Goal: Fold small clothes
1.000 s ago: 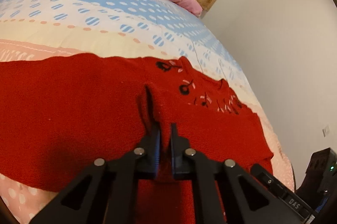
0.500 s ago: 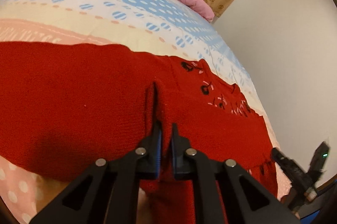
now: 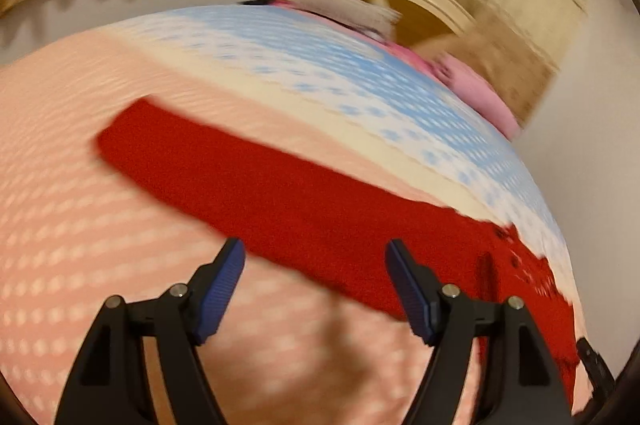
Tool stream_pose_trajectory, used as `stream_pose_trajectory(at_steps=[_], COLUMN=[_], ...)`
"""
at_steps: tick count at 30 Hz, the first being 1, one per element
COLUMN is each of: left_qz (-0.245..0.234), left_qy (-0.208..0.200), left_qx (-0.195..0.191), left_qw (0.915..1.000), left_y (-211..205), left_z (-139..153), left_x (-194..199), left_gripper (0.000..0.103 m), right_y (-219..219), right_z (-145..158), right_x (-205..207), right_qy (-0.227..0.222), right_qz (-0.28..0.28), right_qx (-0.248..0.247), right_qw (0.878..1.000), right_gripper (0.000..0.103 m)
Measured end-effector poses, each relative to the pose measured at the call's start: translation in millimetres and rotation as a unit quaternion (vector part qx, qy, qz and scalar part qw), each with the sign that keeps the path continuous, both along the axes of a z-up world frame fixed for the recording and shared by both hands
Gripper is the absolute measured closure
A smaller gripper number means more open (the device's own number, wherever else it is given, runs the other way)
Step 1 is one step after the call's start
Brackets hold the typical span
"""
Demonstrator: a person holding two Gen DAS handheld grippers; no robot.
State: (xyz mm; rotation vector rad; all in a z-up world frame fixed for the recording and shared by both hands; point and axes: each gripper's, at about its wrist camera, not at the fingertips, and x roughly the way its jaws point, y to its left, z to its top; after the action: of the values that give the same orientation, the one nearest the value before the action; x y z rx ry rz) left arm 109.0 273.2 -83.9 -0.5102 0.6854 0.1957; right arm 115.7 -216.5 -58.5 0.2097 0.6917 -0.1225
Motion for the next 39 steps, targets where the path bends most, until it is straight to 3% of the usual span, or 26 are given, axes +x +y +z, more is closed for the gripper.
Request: stream_pose_trajectory(at_steps=[3,6,9,14,16,17,18,20,23,26,31,35,39], left_qz=[0.064,0.138,0.165,0.176,0.175,0.165,0.151,0.130,0.118,0.087,-0.009,-0.129,-0.231], left_qy=[0.002,-0.025,-0.021,-0.038,-0.051,-0.056,-0.056,-0.049,-0.051,-0.075,-0.120,-0.155,-0.140], left_qx=[-0.011,-0.061,-0.069,-0.134,-0.128,-0.127,-0.135,-0.157,-0.142,-0.093,-0.019,0.037,0.041], left_qw=[0.9979,0.9883,0.9837,0.9744,0.9749,0.9765,0.9777,0.9778,0.9815,0.9890,0.9926,0.9788,0.9619], left_y=[23.5,53.0,70.5,93.2,91.1,88.5,86.3,83.2,75.6,55.0,-8.3,-98.2,-180.6], left_z=[-12.1,-20.2,-23.6,-39.5,-38.6,-38.5,-40.9,-46.3,-41.5,-14.2,36.0,69.3,64.8], left_x=[-12.3,-20.4,-11.1,11.0,14.9,19.6,26.2,37.8,45.3,49.6,61.8,61.1,65.2], left_gripper=[0.027,0.027,0.027,0.028,0.032,0.046,0.069,0.094,0.097,0.097,0.098,0.098,0.098], right_y=[44.6,99.5,153.7,201.4,211.0,212.1,212.2,213.5,218.5,221.2,194.2,148.2,98.2], right_z=[7.4,7.0,-0.2,-27.3,-44.1,-44.7,-44.2,-46.2,-47.0,-46.9,-27.0,-5.4,-0.9], right_x=[0.9,10.0,24.4,43.9,49.3,47.8,47.5,46.1,44.5,43.2,34.6,18.9,10.8], right_qy=[-0.002,0.009,0.022,0.054,0.081,0.077,0.076,0.075,0.073,0.072,0.030,-0.002,0.004], right_qz=[0.081,0.162,0.220,0.255,0.260,0.262,0.264,0.277,0.282,0.285,0.263,0.200,0.151], right_qx=[0.007,0.021,0.015,-0.003,-0.015,-0.020,-0.019,-0.012,-0.022,-0.033,0.024,0.051,0.065], right_qw=[0.997,0.987,0.975,0.966,0.962,0.962,0.961,0.958,0.956,0.955,0.964,0.979,0.986], right_gripper=[0.060,0.060,0.060,0.060,0.060,0.059,0.054,0.046,0.042,0.039,0.039,0.039,0.039])
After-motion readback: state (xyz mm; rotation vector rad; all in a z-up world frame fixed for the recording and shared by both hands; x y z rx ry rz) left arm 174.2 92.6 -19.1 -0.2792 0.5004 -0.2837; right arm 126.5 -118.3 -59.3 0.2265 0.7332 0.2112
